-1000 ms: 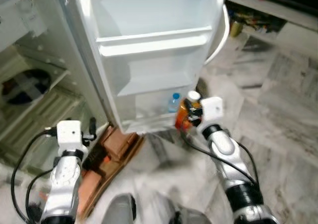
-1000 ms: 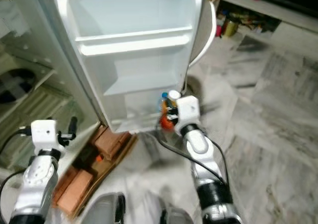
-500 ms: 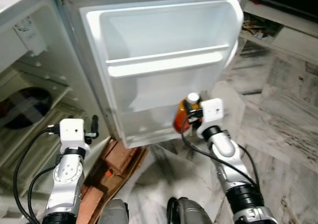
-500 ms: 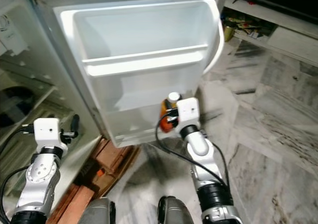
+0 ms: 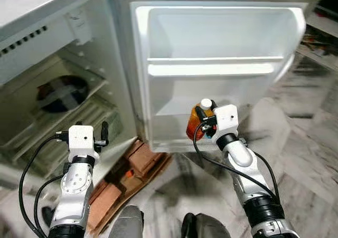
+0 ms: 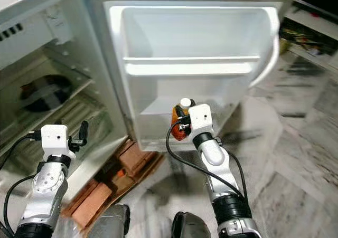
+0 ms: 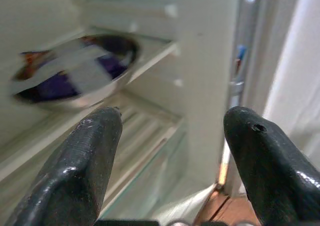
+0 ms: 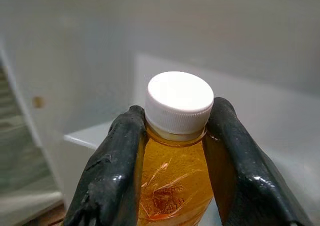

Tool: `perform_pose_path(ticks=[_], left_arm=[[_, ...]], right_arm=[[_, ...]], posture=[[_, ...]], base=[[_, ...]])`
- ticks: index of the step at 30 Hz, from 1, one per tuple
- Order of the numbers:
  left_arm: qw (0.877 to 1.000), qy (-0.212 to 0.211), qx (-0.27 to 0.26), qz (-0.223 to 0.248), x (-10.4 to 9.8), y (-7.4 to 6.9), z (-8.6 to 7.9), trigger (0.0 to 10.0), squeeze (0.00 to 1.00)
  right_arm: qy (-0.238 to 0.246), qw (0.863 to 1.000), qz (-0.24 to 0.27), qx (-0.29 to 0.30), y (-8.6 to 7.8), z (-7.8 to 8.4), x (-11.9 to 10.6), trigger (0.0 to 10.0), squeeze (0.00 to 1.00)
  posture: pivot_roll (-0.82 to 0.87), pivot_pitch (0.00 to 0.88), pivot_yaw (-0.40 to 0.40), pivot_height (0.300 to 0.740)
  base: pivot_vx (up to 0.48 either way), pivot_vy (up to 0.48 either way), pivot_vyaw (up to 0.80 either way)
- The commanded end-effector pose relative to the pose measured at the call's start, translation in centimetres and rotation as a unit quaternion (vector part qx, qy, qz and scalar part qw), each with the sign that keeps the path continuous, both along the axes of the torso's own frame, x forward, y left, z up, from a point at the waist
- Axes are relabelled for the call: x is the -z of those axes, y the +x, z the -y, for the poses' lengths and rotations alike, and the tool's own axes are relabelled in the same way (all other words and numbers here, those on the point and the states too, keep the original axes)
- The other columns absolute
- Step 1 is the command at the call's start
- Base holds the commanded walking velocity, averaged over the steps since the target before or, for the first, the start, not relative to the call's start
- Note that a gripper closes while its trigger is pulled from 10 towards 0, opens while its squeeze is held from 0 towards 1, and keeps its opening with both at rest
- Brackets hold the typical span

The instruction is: Restocking fridge

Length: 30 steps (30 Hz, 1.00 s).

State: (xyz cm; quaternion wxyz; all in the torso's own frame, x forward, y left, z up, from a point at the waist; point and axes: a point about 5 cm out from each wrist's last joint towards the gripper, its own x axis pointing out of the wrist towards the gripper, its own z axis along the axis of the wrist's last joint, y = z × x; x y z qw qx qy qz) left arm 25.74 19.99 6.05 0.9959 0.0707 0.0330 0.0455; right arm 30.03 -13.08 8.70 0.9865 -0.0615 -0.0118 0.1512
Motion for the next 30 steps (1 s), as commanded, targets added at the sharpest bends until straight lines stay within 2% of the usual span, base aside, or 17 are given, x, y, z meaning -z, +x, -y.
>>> perform_pose_path(ticks=[1, 9, 18, 30], left_arm=[[1.000, 0.003, 0.000, -0.007, 0.3, -0.3, 0.1, 10.0, 0.00], [1.000, -0.004, 0.013, 0.000, 0.1, -0.3, 0.3, 10.0, 0.00], [1.000, -0.004, 0.015, 0.002, 0.1, -0.3, 0.3, 10.0, 0.00], [1.000, -0.003, 0.015, 0.003, 0.1, -0.3, 0.4, 10.0, 0.00]], right_arm=[[0.001, 1.000, 0.019, 0.003, 0.2, 0.2, -0.7, 10.0, 0.00], [-0.001, 0.999, 0.019, 0.035, 0.4, 1.0, -0.7, 10.0, 0.00], [-0.003, 0.999, 0.010, 0.047, 0.4, 1.3, -0.4, 10.0, 0.00], [-0.015, 0.999, -0.004, 0.048, 0.2, 1.4, 0.1, 10.0, 0.00]], posture=[[0.09, 0.130, -0.038, 0.740], [0.09, 0.135, -0.036, 0.740], [0.09, 0.136, -0.035, 0.740], [0.09, 0.135, -0.037, 0.740]], base=[[0.000, 0.000, 0.80], [0.000, 0.000, 0.06], [0.000, 0.000, 0.00], [0.270, 0.000, 0.00]])
